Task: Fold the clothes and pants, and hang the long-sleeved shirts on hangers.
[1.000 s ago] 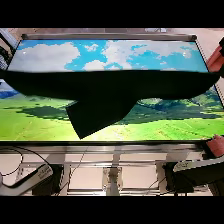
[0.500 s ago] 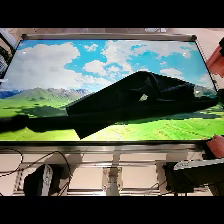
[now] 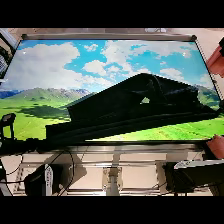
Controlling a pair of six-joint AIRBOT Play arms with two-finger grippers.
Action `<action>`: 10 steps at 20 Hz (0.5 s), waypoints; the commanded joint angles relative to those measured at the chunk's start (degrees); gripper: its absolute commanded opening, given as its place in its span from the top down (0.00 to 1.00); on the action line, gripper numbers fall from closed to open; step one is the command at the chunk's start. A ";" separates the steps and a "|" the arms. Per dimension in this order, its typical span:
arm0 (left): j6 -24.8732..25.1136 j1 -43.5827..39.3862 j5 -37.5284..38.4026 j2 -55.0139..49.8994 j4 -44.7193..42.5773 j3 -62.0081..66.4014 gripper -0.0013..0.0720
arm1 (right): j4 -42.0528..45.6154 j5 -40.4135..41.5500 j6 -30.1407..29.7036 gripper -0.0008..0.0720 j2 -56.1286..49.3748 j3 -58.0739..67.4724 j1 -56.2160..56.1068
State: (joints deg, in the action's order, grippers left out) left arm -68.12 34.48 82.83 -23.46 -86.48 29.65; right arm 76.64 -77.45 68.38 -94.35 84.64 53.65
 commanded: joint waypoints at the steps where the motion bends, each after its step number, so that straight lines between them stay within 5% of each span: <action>1: 0.02 -0.74 0.35 -0.44 -1.38 -0.63 0.42 | 0.52 -3.63 4.15 0.74 0.00 -0.26 0.26; 3: 0.07 -1.38 0.09 -0.48 -1.86 -0.48 0.42 | 0.70 -4.04 5.77 0.48 0.00 -0.26 0.28; 5: 0.02 -1.38 -1.01 -0.52 -1.75 0.57 0.42 | 0.04 -4.46 7.08 0.01 0.13 -0.24 0.26; 7: 0.00 -1.66 -2.91 -0.55 1.90 3.63 0.42 | -3.56 -4.68 7.06 0.03 0.50 -0.17 0.24; 10: 0.00 -1.64 -11.19 -3.10 18.75 8.46 0.42 | -12.63 -3.65 5.46 0.03 1.97 -0.15 0.22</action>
State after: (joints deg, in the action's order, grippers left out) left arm -68.10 32.95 78.19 -24.86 -80.55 34.59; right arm 71.35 -81.41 74.56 -93.36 84.42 53.89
